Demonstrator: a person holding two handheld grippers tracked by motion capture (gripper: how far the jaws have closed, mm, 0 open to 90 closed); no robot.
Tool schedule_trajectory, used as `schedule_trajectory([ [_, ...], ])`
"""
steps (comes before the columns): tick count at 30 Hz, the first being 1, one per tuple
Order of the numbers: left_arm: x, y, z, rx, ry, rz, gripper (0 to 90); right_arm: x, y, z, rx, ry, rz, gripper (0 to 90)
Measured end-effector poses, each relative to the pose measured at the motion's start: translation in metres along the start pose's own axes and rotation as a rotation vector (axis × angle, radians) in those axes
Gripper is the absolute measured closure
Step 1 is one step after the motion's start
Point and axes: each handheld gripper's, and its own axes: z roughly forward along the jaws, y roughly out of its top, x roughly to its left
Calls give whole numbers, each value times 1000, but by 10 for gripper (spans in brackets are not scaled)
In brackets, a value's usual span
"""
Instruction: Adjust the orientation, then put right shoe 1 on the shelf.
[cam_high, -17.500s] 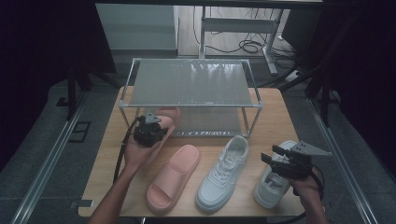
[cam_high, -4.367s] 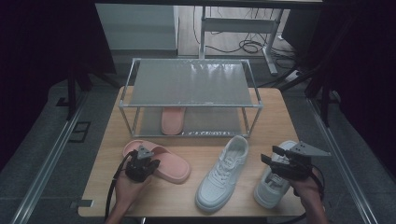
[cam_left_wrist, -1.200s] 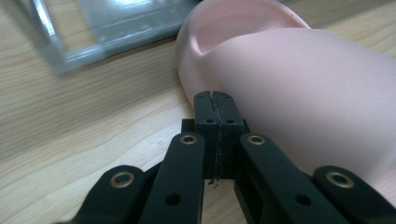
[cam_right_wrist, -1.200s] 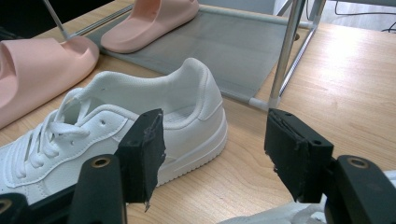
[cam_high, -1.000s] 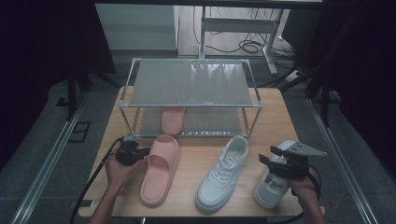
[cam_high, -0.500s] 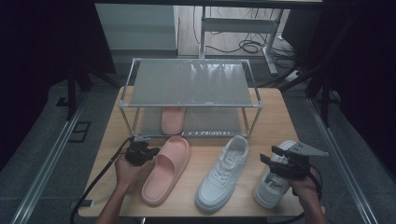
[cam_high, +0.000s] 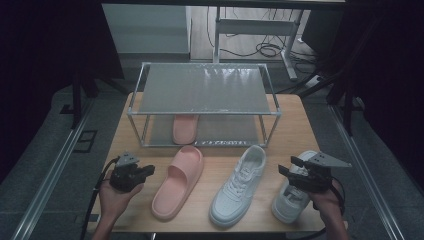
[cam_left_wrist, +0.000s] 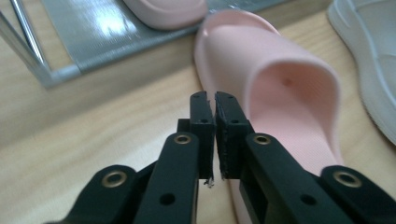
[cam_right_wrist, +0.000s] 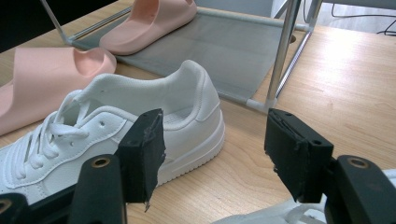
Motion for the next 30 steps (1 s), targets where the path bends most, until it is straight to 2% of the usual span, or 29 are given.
schedule_trajectory([
  [3, -8, -10, -4, -5, -35, -14, 827, 0, 0, 0, 0, 0, 0, 382],
  [4, -8, -10, -4, -5, -35, -14, 811, 0, 0, 0, 0, 0, 0, 382],
  [7, -20, -14, -2, 3, -56, 2, 764, -1, 0, 0, 0, -1, 1, 382],
  [8, -20, -14, -2, 3, -56, 2, 748, -1, 0, 0, 0, -1, 1, 382],
  [9, -28, -15, -2, 4, -66, 13, 734, -1, 0, 0, -1, 0, 1, 382],
  [10, -28, -15, -2, 4, -66, 13, 720, -1, 0, 0, -1, 0, 1, 382],
  [11, -36, -14, 0, 17, -74, 28, 703, 0, 0, -1, -1, 0, 1, 382],
  [12, -36, -14, 0, 17, -74, 28, 689, 0, 0, -1, -1, 0, 1, 382],
  [13, -43, -12, 4, 32, -86, 41, 679, 0, 0, 0, 0, 0, 0, 382],
  [15, -48, -11, 9, 41, -95, 45, 658, 0, 0, 0, 0, 2, 0, 382],
  [25, -62, -5, 31, 81, -132, 61, 586, -3, 0, -2, -6, -4, 7, 382],
  [30, -71, -2, 41, 82, -128, 76, 586, -4, -2, -4, -6, -9, 9, 382],
])
